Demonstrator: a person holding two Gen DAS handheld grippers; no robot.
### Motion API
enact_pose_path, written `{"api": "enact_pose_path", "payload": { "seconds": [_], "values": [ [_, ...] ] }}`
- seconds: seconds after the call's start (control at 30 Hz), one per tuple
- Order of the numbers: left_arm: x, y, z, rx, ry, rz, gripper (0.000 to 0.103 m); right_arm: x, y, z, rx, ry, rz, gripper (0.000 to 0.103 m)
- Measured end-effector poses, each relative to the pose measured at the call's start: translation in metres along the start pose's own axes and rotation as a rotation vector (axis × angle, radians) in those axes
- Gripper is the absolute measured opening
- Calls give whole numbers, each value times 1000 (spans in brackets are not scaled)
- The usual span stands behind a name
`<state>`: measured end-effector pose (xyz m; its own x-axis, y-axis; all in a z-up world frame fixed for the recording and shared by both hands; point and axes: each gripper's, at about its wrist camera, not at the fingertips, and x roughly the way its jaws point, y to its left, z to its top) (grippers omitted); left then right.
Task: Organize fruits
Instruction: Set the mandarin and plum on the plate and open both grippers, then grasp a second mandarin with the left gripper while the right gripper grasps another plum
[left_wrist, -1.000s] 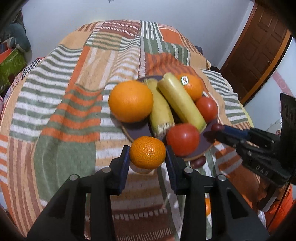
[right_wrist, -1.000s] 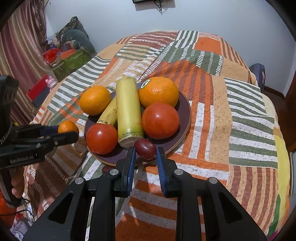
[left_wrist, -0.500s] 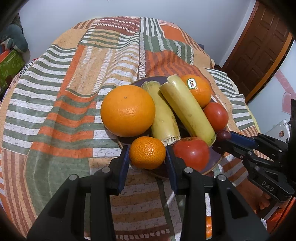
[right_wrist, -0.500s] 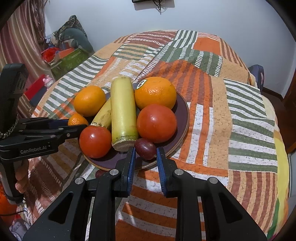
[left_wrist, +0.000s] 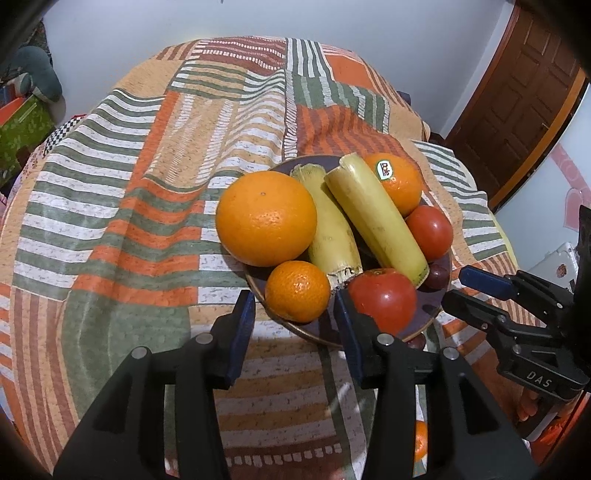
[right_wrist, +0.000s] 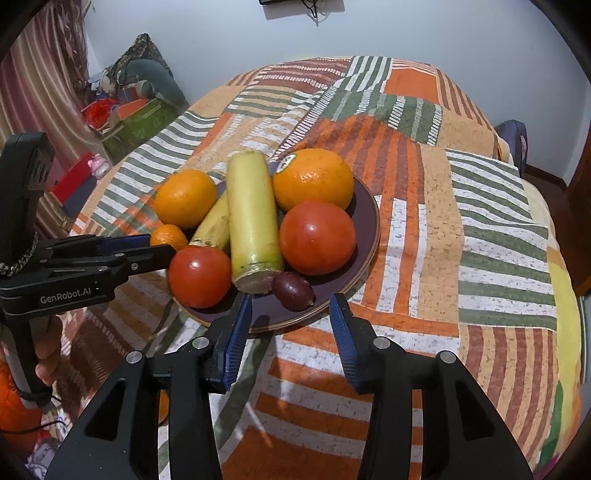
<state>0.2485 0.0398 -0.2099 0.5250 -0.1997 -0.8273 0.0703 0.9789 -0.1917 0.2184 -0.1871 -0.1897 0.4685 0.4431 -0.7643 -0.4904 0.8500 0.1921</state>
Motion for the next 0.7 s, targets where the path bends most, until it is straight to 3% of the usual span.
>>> {"api": "enact_pose_path", "payload": {
  "seconds": [0.23, 0.53, 0.7],
  "values": [
    [-18, 4, -9, -2, -25, 12, 50, -5, 19, -10, -27, 17, 38, 40],
    [-28, 12, -25, 0, -26, 32, 53, 18, 36, -18, -65, 88, 54, 40],
    [-28, 16, -32, -15, -11, 27, 53, 29, 43, -17, -101, 98, 28, 32]
  ]
}}
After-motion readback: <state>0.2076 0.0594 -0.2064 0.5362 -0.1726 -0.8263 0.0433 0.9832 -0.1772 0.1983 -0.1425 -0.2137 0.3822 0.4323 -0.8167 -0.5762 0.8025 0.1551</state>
